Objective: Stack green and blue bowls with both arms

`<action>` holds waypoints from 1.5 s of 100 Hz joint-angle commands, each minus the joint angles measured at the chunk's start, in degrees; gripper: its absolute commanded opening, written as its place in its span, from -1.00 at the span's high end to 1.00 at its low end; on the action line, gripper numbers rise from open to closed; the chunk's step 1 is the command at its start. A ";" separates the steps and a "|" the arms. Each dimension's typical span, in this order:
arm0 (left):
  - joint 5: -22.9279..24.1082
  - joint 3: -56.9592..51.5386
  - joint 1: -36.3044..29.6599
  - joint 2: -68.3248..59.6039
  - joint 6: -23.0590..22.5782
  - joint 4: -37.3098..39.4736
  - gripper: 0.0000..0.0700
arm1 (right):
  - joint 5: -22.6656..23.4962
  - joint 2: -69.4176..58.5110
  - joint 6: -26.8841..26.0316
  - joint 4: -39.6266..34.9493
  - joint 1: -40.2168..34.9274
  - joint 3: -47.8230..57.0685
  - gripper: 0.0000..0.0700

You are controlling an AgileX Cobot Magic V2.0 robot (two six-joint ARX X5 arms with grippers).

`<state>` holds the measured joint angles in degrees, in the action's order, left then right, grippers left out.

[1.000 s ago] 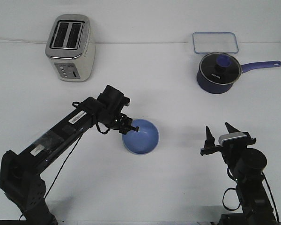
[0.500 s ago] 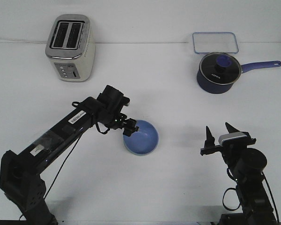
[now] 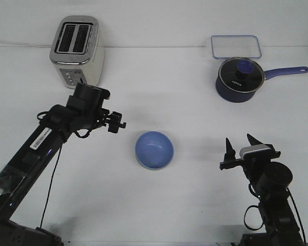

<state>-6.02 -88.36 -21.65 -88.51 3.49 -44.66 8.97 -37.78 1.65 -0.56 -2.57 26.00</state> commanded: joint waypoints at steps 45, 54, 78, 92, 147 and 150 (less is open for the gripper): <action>0.24 5.14 10.29 16.81 -0.92 6.78 -0.01 | -0.02 -0.09 -0.57 0.57 -0.09 0.57 -0.39; 0.26 10.97 10.34 21.29 -0.61 11.17 -0.01 | -0.02 -0.09 -0.57 0.57 -0.09 0.57 -0.39; 0.31 31.61 10.34 34.99 1.38 26.05 -0.01 | -0.02 -0.09 -0.57 0.57 -0.09 0.57 -0.39; 0.31 42.32 10.34 41.79 2.27 32.22 -0.01 | -0.02 -0.09 -0.57 0.57 -0.09 0.57 -0.39; 3.28 58.14 10.34 55.71 3.74 39.19 0.00 | -0.02 -0.09 -0.55 0.61 -0.09 0.57 -0.39; 3.28 58.14 10.34 55.87 3.74 39.26 0.00 | -0.02 -0.09 -0.55 0.61 -0.09 0.57 -0.39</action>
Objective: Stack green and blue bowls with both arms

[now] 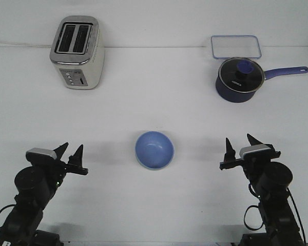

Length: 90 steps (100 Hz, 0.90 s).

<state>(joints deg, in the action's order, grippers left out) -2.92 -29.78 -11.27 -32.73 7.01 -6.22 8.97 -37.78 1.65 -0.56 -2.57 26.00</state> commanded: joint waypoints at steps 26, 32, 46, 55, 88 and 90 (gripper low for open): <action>0.17 -0.46 -0.04 1.44 0.15 0.79 0.10 | -0.02 -0.09 -0.55 0.59 -0.09 0.57 -0.14; 0.17 -0.46 -0.04 1.46 0.15 0.72 0.33 | -0.02 -0.09 -0.55 0.57 -0.09 0.57 0.16; 0.17 -0.46 -0.04 1.46 0.15 0.70 1.00 | -0.02 -0.09 -0.55 0.59 -0.09 0.57 0.80; 0.17 -0.46 -0.02 1.46 0.15 0.70 0.98 | -0.02 -0.09 -0.55 0.57 -0.09 0.57 0.99; 0.17 -0.46 -0.04 1.49 0.15 0.74 0.97 | 0.00 -0.09 -0.55 0.59 -0.09 0.57 0.99; 0.17 -0.46 -0.04 1.49 0.15 0.74 0.97 | 0.00 -0.09 -0.55 0.59 -0.09 0.57 0.99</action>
